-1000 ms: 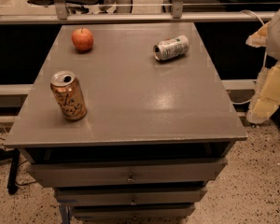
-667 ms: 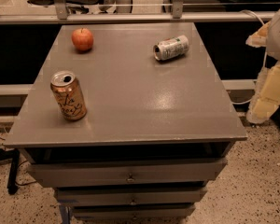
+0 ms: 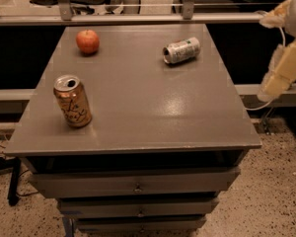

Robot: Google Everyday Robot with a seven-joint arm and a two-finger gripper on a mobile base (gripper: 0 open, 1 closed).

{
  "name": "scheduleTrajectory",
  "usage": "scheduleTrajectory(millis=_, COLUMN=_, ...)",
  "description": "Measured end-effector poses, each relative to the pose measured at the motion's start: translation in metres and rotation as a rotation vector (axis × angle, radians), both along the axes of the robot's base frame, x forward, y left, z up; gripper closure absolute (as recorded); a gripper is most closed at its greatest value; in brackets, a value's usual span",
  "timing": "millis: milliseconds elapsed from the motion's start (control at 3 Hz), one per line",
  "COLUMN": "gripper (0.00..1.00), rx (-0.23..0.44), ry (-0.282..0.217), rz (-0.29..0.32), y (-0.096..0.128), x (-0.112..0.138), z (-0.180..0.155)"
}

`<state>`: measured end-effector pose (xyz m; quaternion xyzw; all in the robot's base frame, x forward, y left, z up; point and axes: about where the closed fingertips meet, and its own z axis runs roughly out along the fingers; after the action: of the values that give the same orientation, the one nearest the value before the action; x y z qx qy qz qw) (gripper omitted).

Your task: Place 7up can upright

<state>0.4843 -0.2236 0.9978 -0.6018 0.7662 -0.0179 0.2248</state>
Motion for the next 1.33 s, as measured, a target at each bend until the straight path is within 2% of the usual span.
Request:
scheduleTrajectory(millis=333, gripper=0.00, rx=0.075, ry=-0.085, rz=0.105, y=0.027, x=0.049, z=0.013)
scheduleTrajectory(millis=667, gripper=0.00, rx=0.117, ry=-0.157, rz=0.241, y=0.069, x=0.091, z=0.012)
scheduleTrajectory(millis=1000, gripper=0.00, rx=0.114, ry=-0.230, rz=0.359, y=0.105, x=0.125, z=-0.006)
scheduleTrajectory(millis=1333, gripper=0.00, rx=0.065, ry=-0.284, rz=0.410, y=0.132, x=0.165, z=-0.035)
